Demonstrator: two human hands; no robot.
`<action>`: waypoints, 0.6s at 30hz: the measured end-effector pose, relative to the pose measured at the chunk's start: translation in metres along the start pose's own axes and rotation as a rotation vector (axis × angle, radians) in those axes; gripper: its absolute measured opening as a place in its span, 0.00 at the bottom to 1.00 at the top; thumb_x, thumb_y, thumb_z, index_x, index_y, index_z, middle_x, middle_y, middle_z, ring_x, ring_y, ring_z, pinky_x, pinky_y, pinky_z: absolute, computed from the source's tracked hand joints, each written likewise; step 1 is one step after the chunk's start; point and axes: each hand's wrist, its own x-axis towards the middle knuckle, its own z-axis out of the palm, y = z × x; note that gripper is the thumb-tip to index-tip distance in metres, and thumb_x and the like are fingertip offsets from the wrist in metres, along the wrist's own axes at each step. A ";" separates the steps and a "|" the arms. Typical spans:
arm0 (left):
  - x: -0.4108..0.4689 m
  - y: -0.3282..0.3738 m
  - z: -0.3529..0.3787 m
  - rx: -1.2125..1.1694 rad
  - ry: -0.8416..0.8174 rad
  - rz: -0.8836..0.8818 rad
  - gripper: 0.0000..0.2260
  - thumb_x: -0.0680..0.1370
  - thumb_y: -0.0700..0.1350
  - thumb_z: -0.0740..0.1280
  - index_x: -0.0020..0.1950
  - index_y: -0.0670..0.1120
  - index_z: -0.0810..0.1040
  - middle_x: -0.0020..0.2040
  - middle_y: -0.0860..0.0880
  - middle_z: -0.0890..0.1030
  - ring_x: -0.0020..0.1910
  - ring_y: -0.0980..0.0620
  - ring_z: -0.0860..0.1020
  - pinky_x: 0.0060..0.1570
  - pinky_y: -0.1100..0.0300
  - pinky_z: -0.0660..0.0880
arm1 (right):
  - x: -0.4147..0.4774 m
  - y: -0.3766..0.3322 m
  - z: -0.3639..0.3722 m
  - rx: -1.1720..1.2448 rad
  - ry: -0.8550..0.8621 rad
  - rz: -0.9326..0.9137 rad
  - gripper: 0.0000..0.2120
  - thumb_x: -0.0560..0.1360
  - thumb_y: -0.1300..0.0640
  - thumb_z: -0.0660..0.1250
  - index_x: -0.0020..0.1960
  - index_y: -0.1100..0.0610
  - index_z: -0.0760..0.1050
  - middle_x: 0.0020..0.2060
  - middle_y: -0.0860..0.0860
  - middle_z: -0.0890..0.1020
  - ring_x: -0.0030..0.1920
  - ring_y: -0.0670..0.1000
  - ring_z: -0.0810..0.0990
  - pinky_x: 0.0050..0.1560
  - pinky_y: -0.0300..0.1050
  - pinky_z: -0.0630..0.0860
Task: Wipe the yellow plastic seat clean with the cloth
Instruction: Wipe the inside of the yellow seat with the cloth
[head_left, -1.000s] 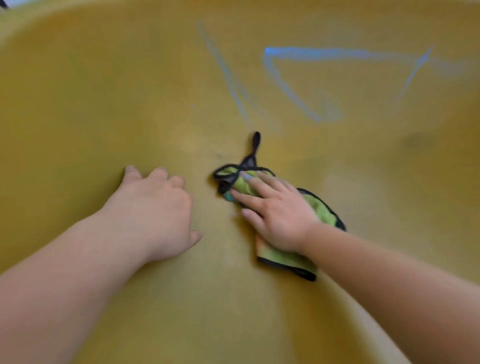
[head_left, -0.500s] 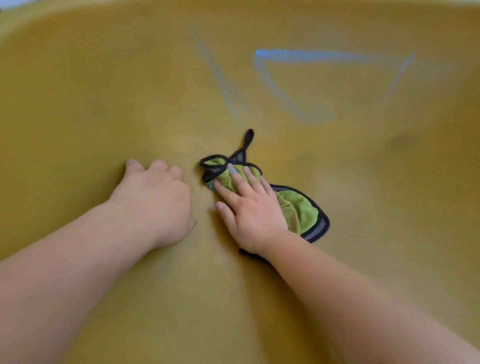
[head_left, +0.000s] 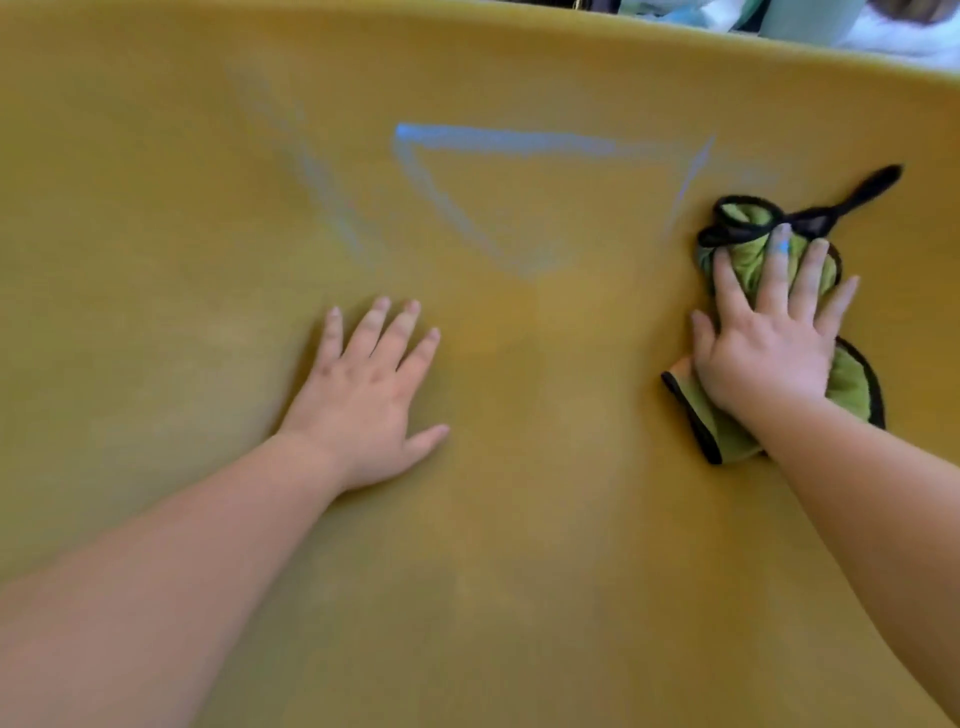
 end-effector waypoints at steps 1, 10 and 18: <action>0.002 0.001 0.004 -0.010 0.009 -0.001 0.43 0.72 0.73 0.47 0.81 0.50 0.50 0.81 0.45 0.47 0.79 0.42 0.44 0.74 0.35 0.44 | 0.014 -0.001 -0.005 0.010 0.039 0.016 0.30 0.82 0.37 0.46 0.81 0.44 0.48 0.81 0.55 0.37 0.80 0.63 0.35 0.76 0.70 0.40; 0.005 0.013 0.019 -0.024 -0.009 -0.007 0.50 0.69 0.77 0.52 0.79 0.42 0.61 0.80 0.39 0.55 0.79 0.36 0.51 0.70 0.29 0.51 | 0.066 -0.134 -0.036 0.296 0.261 -0.275 0.30 0.80 0.37 0.51 0.80 0.45 0.58 0.82 0.59 0.48 0.80 0.66 0.45 0.78 0.65 0.46; 0.003 0.013 0.017 -0.040 0.010 0.036 0.49 0.68 0.75 0.56 0.75 0.39 0.66 0.76 0.38 0.65 0.76 0.34 0.58 0.70 0.30 0.54 | 0.001 -0.145 0.012 0.158 0.211 -0.931 0.24 0.83 0.44 0.56 0.78 0.40 0.62 0.81 0.51 0.57 0.81 0.60 0.52 0.79 0.64 0.48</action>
